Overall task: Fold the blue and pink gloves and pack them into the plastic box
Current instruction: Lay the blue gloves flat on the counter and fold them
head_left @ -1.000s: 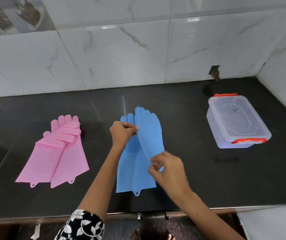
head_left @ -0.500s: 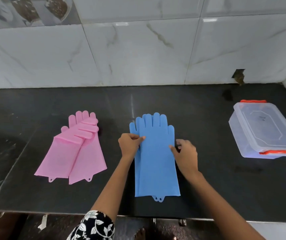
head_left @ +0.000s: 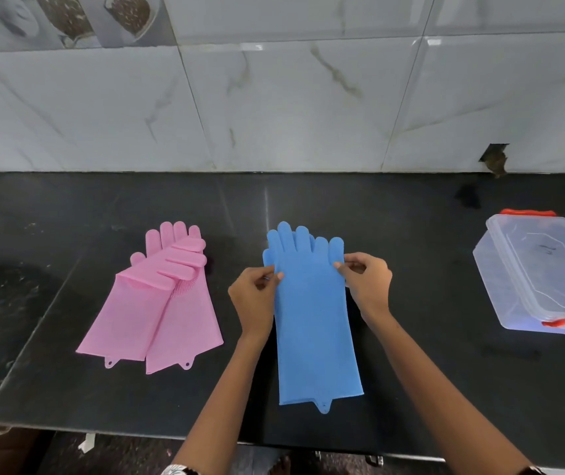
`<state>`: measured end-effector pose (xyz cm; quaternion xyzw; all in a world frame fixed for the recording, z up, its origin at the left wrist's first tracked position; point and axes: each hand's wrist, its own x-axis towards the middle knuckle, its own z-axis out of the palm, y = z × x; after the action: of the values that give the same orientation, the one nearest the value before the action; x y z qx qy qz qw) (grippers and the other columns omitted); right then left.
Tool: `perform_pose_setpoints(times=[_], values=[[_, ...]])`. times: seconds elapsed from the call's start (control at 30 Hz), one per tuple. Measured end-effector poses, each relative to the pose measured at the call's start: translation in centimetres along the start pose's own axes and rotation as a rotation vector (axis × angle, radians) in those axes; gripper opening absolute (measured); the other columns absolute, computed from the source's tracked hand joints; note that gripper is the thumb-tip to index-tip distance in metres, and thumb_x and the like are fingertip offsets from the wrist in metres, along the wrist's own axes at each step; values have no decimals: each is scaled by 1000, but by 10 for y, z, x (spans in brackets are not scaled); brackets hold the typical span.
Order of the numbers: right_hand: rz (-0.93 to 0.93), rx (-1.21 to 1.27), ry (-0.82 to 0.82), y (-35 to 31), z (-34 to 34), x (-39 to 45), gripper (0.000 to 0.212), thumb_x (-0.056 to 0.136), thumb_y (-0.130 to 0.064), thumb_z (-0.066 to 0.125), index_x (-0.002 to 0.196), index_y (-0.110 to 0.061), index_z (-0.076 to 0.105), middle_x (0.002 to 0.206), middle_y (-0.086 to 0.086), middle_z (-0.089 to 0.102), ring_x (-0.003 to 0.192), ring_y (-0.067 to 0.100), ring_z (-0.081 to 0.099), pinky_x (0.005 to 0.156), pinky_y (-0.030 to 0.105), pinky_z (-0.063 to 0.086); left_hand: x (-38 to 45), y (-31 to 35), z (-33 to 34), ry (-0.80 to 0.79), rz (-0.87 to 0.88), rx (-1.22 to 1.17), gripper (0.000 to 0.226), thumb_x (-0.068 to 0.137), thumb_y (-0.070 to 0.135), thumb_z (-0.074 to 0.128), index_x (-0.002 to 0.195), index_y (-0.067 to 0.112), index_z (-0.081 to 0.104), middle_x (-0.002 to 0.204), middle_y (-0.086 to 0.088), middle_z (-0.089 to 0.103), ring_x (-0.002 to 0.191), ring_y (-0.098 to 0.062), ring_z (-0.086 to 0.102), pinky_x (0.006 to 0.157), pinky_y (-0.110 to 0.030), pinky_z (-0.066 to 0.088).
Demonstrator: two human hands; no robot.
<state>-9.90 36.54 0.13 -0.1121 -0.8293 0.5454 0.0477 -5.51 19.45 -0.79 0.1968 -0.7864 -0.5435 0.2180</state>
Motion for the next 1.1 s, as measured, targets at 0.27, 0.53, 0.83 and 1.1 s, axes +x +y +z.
perform_pose_setpoints(times=[0.27, 0.53, 0.83, 1.1], values=[[93, -140, -67, 15, 13, 3, 16, 83, -16, 69, 96, -6, 69, 86, 4, 70, 78, 17, 66, 72, 32, 56, 5, -17, -3, -56, -178, 65, 23, 78, 7, 74, 101, 4, 72, 95, -9, 74, 77, -13, 67, 78, -25, 54], [100, -194, -60, 15, 7, 3, 7, 83, -10, 67, 87, -5, 66, 84, 6, 69, 78, 20, 65, 69, 32, 55, 11, -18, 2, -90, -233, 11, 23, 74, 5, 77, 97, 0, 73, 93, -12, 74, 79, -20, 70, 84, -37, 57], [138, -163, -102, 20, -3, 13, 13, 80, -17, 72, 88, -6, 69, 84, 7, 70, 75, 22, 66, 73, 40, 58, 29, -16, 5, -165, -274, -17, 34, 69, 16, 82, 99, 2, 71, 92, -9, 73, 81, -19, 70, 80, -36, 58], [66, -199, -97, 2, 8, 49, 38, 86, -29, 66, 117, -6, 63, 110, 7, 69, 101, 20, 64, 91, 35, 52, 38, -15, 19, -100, -246, 52, 23, 74, 15, 79, 92, 3, 73, 87, -9, 73, 65, -6, 63, 60, -11, 46]])
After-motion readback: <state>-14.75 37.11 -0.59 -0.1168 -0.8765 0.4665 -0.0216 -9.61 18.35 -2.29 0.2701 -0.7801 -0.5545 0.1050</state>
